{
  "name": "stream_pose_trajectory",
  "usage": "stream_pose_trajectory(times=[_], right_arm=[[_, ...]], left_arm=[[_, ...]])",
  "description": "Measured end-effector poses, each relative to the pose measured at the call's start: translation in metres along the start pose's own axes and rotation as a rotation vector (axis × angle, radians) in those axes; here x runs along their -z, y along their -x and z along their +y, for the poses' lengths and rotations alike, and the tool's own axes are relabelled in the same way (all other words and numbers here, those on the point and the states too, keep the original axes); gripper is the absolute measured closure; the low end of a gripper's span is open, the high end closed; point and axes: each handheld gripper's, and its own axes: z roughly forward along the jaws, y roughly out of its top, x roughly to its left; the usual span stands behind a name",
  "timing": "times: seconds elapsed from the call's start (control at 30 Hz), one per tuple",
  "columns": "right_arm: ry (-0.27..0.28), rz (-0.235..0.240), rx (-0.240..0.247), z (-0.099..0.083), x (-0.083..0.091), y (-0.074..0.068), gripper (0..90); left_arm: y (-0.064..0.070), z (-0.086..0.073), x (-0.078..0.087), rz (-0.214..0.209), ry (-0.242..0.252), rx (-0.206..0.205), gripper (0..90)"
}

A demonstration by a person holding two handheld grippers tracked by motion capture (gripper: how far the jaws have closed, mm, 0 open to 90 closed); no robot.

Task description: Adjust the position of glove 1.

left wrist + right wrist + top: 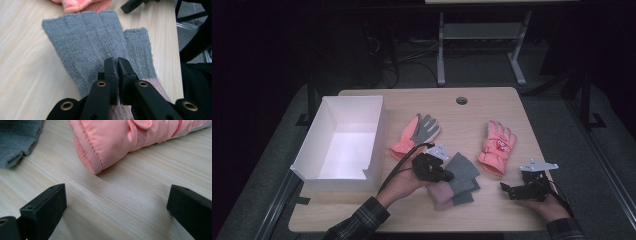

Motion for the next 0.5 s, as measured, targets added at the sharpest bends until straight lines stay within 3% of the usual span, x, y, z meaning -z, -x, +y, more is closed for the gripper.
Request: stream_pose_trajectory(times=[0.5], right_arm=[[0.0, 0.0, 0.0, 0.0, 0.0, 0.0, 2.1]], left_arm=[[0.004, -0.004, -0.018, -0.034, -0.063, -0.045, 86.5]])
